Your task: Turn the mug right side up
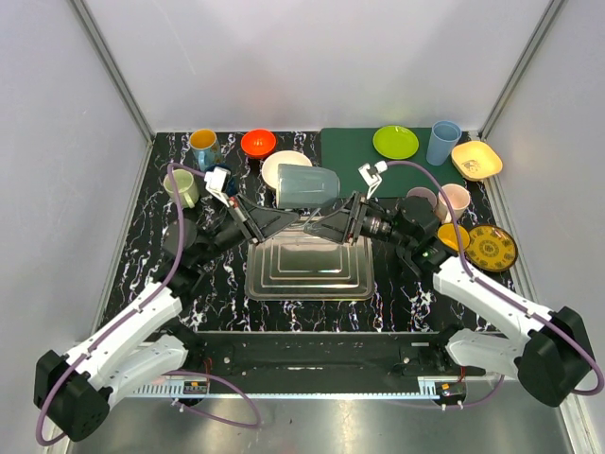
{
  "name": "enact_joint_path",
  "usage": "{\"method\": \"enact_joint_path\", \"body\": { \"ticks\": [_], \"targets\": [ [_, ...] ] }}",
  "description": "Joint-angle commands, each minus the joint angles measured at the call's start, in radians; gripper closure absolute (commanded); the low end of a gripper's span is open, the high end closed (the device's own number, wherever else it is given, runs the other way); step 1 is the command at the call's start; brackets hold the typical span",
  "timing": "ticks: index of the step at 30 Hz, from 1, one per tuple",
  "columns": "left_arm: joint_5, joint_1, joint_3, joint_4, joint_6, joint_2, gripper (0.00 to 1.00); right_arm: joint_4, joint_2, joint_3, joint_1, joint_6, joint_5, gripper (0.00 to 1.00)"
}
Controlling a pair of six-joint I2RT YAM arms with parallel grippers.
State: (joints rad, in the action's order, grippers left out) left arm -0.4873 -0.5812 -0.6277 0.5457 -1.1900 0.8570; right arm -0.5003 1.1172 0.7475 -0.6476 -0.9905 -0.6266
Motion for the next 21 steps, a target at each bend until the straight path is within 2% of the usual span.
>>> {"method": "enact_joint_path", "body": {
  "ticks": [1, 8, 18, 21],
  "targets": [
    [0.108, -0.003, -0.043, 0.039, 0.044, -0.003, 1.0, -0.049, -0.057, 0.044, -0.004, 0.052, 0.008, 0.26],
    [0.104, -0.009, -0.021, 0.151, -0.025, 0.05, 1.0, -0.029, -0.065, 0.044, -0.004, 0.056, 0.091, 0.25],
    [0.113, -0.078, 0.011, 0.169, -0.022, 0.031, 1.0, -0.05, 0.006, 0.053, 0.0, 0.035, 0.182, 0.37],
    [0.134, -0.111, 0.034, 0.169, -0.022, 0.022, 1.0, -0.09, 0.004, 0.049, 0.003, 0.02, 0.221, 0.45]
  ]
}}
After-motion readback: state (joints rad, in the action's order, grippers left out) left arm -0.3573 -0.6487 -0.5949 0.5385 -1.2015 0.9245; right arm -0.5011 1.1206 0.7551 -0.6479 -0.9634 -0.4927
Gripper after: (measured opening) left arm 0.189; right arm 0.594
